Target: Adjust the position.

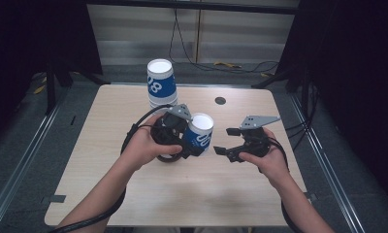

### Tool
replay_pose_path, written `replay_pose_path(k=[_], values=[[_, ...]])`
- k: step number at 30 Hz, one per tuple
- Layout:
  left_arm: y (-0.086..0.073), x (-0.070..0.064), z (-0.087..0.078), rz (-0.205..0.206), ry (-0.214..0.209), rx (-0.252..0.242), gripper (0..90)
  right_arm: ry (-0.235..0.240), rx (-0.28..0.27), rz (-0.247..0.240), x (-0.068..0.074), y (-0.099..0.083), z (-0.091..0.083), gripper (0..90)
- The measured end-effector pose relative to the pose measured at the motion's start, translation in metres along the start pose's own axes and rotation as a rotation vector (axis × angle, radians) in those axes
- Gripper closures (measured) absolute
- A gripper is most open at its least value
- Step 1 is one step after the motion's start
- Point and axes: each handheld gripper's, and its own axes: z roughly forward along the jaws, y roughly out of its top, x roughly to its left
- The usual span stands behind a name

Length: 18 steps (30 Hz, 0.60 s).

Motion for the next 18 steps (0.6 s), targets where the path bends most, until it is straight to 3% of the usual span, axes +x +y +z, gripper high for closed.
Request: replay_pose_path(k=[9,18], values=[[-0.002,0.001,0.006,0.003,0.005,0.015,23.7,0.003,-0.003,0.022,-0.002,-0.002,-0.005,16.3],[-0.005,-0.001,0.014,0.018,0.000,0.039,23.6,0.000,0.005,-0.008,0.002,-0.002,-0.006,16.3]])
